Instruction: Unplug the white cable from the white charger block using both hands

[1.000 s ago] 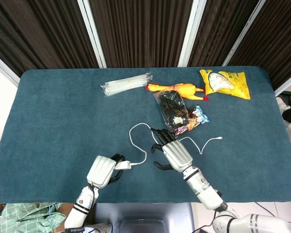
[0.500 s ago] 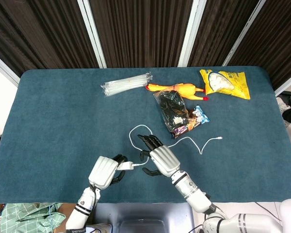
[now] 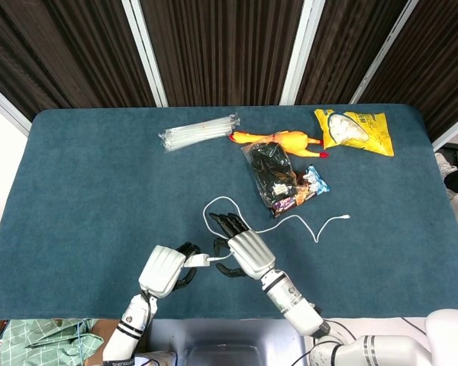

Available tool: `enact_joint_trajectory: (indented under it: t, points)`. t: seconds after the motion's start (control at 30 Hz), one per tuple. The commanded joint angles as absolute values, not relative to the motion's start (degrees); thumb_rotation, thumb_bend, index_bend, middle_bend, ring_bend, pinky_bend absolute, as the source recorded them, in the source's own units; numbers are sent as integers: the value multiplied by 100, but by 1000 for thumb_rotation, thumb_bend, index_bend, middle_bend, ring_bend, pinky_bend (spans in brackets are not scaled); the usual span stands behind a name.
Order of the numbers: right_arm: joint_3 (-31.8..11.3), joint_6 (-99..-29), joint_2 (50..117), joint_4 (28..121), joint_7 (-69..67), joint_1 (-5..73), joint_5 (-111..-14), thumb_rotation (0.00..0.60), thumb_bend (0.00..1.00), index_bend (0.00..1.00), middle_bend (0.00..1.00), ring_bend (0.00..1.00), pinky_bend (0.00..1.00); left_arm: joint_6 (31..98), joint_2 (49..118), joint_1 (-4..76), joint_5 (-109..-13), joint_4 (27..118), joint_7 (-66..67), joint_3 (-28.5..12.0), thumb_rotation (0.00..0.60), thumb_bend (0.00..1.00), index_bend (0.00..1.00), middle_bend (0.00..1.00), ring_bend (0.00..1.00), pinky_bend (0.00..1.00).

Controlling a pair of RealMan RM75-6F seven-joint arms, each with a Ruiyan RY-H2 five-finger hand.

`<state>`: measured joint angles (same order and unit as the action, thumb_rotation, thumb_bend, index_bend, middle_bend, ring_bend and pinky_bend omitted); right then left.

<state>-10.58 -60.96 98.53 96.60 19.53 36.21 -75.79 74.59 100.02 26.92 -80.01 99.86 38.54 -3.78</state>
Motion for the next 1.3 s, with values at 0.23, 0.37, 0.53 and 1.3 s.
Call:
enact_joint_trajectory:
  t: [0.23, 0.37, 0.53, 1.3]
  points:
    - [-1058, -6097, 9969, 9547, 1923, 3694, -7490, 600, 439, 665, 104, 0, 0, 7438, 10028, 2687, -8001, 9942, 3807, -402, 600, 590, 725, 792, 882, 1000]
    - [-1067, -6108, 10031, 9516, 1881, 3723, -7478, 600, 438, 669, 109, 0, 0, 7444, 10021, 2681, -8012, 9950, 3811, -407, 600, 590, 725, 793, 882, 1000]
    - [-1082, -6150, 10090, 9508, 1857, 3753, -7483, 600, 438, 670, 112, 0, 0, 7442, 10010, 2673, -8020, 9974, 3806, -408, 600, 591, 725, 792, 883, 1000]
    - [-1098, -6230, 10175, 9549, 1877, 3816, -7360, 600, 614, 812, 173, 0, 0, 7417, 9961, 2662, -8016, 10066, 3813, -435, 600, 590, 725, 801, 882, 1000]
